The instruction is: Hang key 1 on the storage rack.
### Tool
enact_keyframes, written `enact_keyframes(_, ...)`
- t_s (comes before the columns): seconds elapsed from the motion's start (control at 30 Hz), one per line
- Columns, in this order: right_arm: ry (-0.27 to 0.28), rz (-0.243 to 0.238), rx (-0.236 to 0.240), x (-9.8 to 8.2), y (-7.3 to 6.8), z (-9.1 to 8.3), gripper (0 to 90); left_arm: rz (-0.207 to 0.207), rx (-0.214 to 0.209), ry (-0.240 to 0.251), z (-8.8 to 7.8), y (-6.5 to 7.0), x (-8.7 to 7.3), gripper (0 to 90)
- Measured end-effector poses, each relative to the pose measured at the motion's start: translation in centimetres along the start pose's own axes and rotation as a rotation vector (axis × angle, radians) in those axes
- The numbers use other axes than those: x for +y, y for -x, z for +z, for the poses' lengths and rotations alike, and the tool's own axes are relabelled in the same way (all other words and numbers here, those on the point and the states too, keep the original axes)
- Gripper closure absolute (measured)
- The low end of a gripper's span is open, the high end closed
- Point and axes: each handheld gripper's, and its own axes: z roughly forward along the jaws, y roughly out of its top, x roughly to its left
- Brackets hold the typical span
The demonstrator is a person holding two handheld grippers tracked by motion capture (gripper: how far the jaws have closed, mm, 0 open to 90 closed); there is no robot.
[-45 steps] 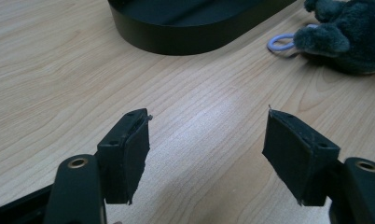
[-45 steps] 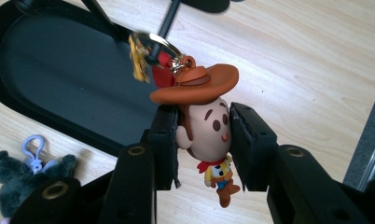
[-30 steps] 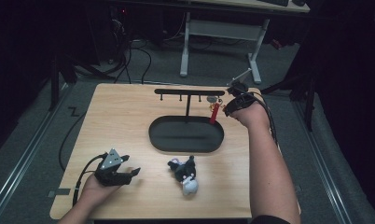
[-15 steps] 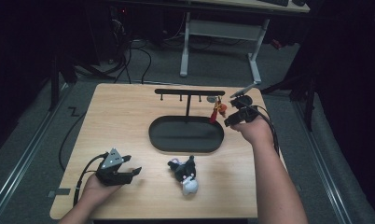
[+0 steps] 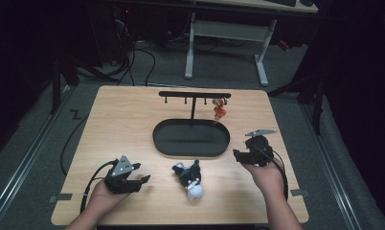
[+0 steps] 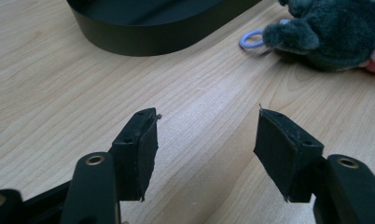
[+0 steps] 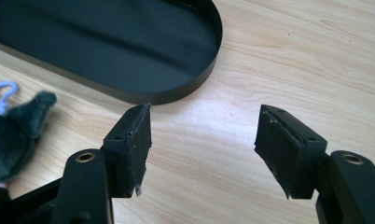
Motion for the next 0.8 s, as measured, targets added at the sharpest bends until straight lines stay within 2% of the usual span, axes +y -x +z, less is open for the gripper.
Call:
enact_keyframes(0.03,0.018,-0.009,0.0,-0.7,-0.2,0.1,36.5,-0.003,-0.001,0.0,0.0,0.0,0.0,39.6)
enact_keyframes(0.1,0.046,0.002,0.011,-2.2,-0.6,0.4,36.5,-0.003,-0.004,-0.002,0.1,0.1,0.0,39.9)
enact_keyframes(0.13,0.046,0.002,0.011,-2.2,-0.6,0.4,36.5,-0.003,-0.004,-0.002,0.1,0.1,0.0,39.9)
enact_keyframes(0.17,0.078,0.002,0.024,-3.7,-1.1,0.7,36.6,-0.002,-0.004,-0.005,0.1,0.2,0.0,40.0)
enact_keyframes(0.27,0.119,0.007,0.036,-6.0,-1.9,1.0,36.6,-0.012,-0.009,-0.001,0.1,0.2,0.0,40.0)
enact_keyframes(0.33,0.176,0.003,0.017,-8.0,-2.9,0.8,36.6,-0.021,-0.018,0.0,0.1,0.2,0.0,39.8)
enact_keyframes(0.4,0.275,0.035,-0.004,-10.7,-4.0,0.4,41.8,-0.027,-0.028,-0.001,0.0,0.3,0.1,39.8)
enact_keyframes(0.43,0.233,0.034,0.038,-11.2,-4.4,0.3,37.8,-0.033,-0.035,0.004,0.0,0.4,0.1,39.7)
enact_keyframes(0.47,0.217,-0.001,0.06,-11.2,-4.6,0.0,37.1,-0.033,-0.035,0.004,0.0,0.4,0.1,39.8)
enact_keyframes(0.5,0.239,-0.03,0.025,-11.5,-4.9,-0.3,41.0,-0.03,-0.039,0.006,0.0,0.6,0.1,39.8)
enact_keyframes(0.53,0.246,-0.028,0.012,-11.7,-4.9,-0.4,40.6,-0.025,-0.035,0.004,0.1,0.7,0.1,39.8)
enact_keyframes(0.6,0.241,0.018,0.043,-11.8,-4.5,-0.4,40.1,-0.024,-0.032,0.001,0.2,0.8,0.2,39.8)
enact_keyframes(0.7,0.252,0.014,0.023,-11.6,-4.3,-0.2,40.2,-0.025,-0.03,-0.005,0.6,1.3,0.3,40.8)
enact_keyframes(0.77,0.257,0.03,0.036,-11.6,-4.2,0.0,40.5,-0.024,-0.04,-0.007,0.8,1.6,0.4,44.8)
enact_keyframes(0.8,0.257,0.03,0.036,-11.6,-4.2,0.0,40.5,-0.024,-0.04,-0.007,0.8,1.6,0.4,50.2)
